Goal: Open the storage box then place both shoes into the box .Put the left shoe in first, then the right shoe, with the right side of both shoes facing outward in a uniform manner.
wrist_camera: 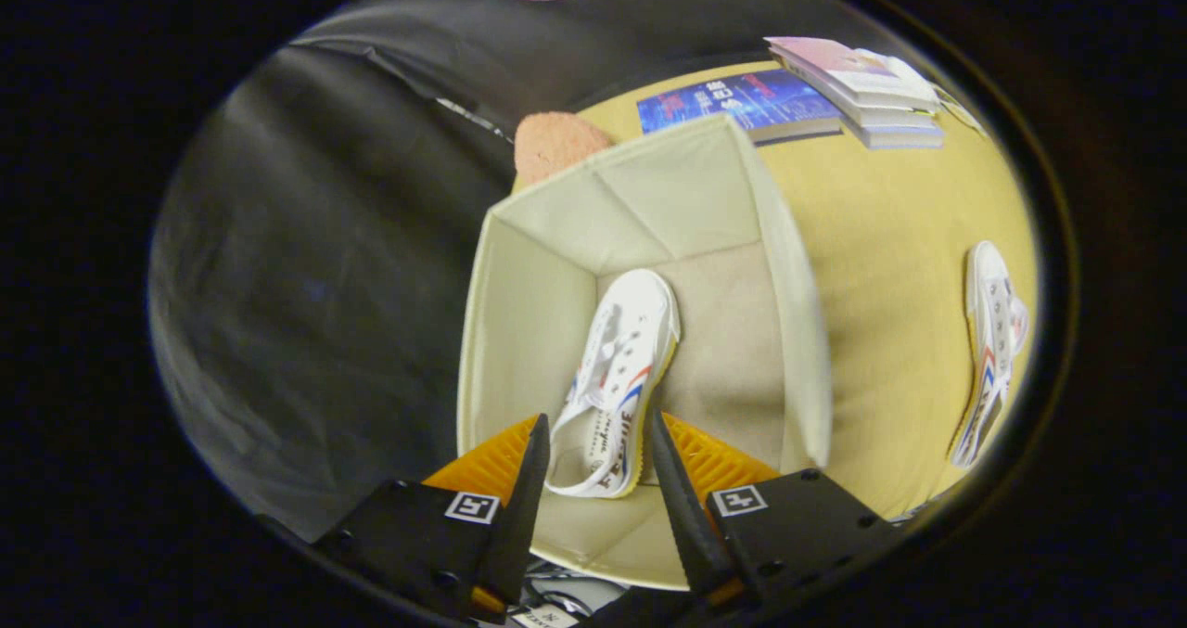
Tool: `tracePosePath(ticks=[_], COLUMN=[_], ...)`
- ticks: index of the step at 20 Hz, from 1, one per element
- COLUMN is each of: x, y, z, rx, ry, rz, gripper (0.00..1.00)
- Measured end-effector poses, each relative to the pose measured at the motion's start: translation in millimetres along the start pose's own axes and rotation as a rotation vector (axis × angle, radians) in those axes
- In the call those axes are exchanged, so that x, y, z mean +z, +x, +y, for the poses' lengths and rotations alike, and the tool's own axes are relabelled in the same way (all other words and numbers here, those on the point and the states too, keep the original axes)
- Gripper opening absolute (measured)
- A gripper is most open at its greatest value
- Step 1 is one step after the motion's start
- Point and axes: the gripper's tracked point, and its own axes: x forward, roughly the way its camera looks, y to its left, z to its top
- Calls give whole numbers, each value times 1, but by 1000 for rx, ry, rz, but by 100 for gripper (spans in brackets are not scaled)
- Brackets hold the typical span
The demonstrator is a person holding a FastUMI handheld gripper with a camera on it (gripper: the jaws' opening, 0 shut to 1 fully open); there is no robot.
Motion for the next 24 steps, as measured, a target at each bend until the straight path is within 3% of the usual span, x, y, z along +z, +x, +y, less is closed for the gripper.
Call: tracePosePath(ticks=[3, 5, 9, 13, 17, 24], x=[49, 75, 117, 128, 111, 22], y=[-40, -69, -111, -145, -162, -162], z=[-15, -41, -124, -202, -264, -331], rx=[60, 52, -42, -132, -220, -347], ry=[22, 38, 58, 101, 111, 48], rz=[-117, -184, -285, -327, -319, -186], gripper=[68, 68, 68, 68, 68, 68])
